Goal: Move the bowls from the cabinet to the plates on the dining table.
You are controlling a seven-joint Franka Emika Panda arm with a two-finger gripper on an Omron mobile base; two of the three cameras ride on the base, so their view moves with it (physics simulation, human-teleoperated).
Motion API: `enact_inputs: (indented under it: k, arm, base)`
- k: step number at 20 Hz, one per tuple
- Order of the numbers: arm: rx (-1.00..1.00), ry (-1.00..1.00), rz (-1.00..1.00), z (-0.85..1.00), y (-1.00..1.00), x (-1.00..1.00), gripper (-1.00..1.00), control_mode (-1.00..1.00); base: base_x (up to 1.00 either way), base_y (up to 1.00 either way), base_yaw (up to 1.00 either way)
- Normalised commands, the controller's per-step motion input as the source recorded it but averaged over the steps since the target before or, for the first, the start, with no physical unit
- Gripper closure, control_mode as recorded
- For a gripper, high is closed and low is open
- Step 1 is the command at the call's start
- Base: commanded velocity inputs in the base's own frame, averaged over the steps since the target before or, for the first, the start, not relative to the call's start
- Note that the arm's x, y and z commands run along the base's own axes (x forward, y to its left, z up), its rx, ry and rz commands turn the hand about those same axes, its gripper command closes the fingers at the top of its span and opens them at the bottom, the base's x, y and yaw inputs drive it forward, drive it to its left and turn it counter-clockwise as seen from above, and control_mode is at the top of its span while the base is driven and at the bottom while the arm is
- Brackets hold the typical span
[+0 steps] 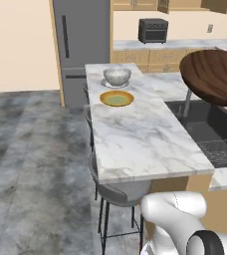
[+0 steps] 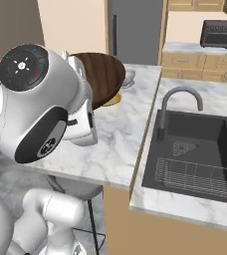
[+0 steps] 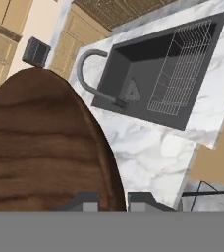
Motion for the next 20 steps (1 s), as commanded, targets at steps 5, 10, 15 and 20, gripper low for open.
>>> enact_inputs:
  k: [5,10,15,20]
  arm:
    - [0.0,0.0,0.0,0.0,0.0,0.0,1.0,1.0]
    - [0.0,0.0,0.0,0.0,0.0,0.0,1.0,1.0]
    - [0.0,0.0,0.0,0.0,0.0,0.0,1.0,1.0]
    - [0.0,0.0,0.0,0.0,0.0,0.0,1.0,1.0]
  base:
    - [0.06,0.62,0.0]
    - [0.05,0.62,0.0]
    - [0.05,0.62,0.0]
    - [0.04,0.62,0.0]
